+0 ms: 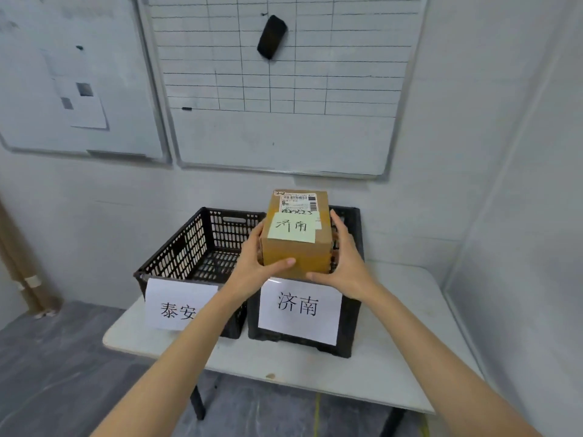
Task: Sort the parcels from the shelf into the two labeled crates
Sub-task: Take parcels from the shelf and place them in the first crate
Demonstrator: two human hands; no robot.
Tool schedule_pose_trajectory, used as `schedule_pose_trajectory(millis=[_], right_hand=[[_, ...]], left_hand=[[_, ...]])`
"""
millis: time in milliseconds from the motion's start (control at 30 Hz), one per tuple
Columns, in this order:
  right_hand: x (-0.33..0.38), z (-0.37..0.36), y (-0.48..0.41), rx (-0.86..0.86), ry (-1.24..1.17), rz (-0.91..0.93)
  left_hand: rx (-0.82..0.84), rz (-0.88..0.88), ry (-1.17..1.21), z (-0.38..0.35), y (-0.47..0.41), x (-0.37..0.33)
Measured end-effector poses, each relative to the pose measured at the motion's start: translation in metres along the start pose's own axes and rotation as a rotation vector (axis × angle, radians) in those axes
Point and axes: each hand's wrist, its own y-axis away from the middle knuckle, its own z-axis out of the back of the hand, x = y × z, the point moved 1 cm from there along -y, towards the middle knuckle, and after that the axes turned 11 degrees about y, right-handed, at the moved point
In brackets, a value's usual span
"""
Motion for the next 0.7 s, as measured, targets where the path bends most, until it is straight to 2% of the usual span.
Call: schedule_pose_trajectory(millis=[300, 700], right_hand=[[-0.039, 0.021, -0.035, -0.114, 0.022, -0.076], [-0.084, 0.005, -0.107, -0.092, 0.087, -0.103]], left_hand=[[0.066, -0.071, -0.093, -0.027, -0.074, 0.029], [0.064, -0.101, -0.196, -0.028, -0.154, 0.076]])
